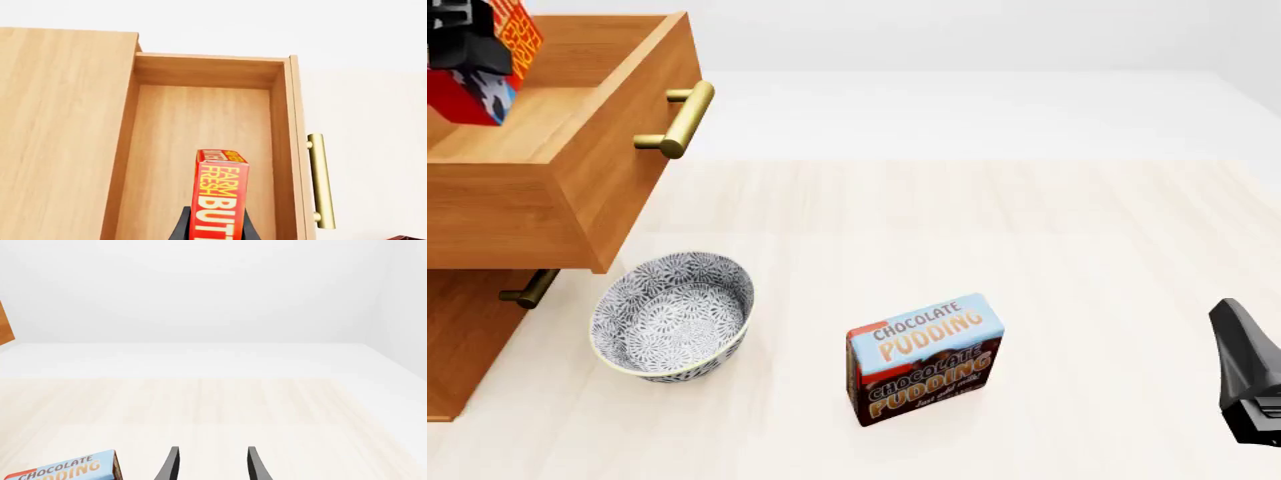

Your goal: Put the butter at the back in the top drawer of the cabinet and close it.

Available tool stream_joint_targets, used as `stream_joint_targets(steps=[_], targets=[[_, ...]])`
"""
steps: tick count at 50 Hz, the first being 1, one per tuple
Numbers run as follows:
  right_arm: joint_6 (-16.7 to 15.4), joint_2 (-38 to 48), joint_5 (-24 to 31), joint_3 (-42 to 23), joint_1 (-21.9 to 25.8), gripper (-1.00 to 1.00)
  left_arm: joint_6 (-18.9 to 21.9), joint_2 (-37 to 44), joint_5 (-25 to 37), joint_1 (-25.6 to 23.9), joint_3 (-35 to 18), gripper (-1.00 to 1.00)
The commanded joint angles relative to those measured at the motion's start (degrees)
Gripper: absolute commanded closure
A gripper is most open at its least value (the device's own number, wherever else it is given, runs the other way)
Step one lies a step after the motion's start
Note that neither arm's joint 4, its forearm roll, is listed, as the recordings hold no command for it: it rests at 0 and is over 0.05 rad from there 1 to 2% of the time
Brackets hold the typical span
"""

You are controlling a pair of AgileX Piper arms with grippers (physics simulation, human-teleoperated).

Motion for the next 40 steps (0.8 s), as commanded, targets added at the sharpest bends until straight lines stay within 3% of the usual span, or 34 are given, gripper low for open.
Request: stream_joint_targets(steps=[1, 40], targets=[[0.0, 0.0, 0.0, 0.0, 0.0, -1.0, 1.33, 0.35, -1.62, 0.93, 0.3, 1.0], [0.0, 0.0, 0.0, 0.0, 0.0, -1.0, -0.67, 1.87, -6.15, 1.19, 4.42, 1.0]])
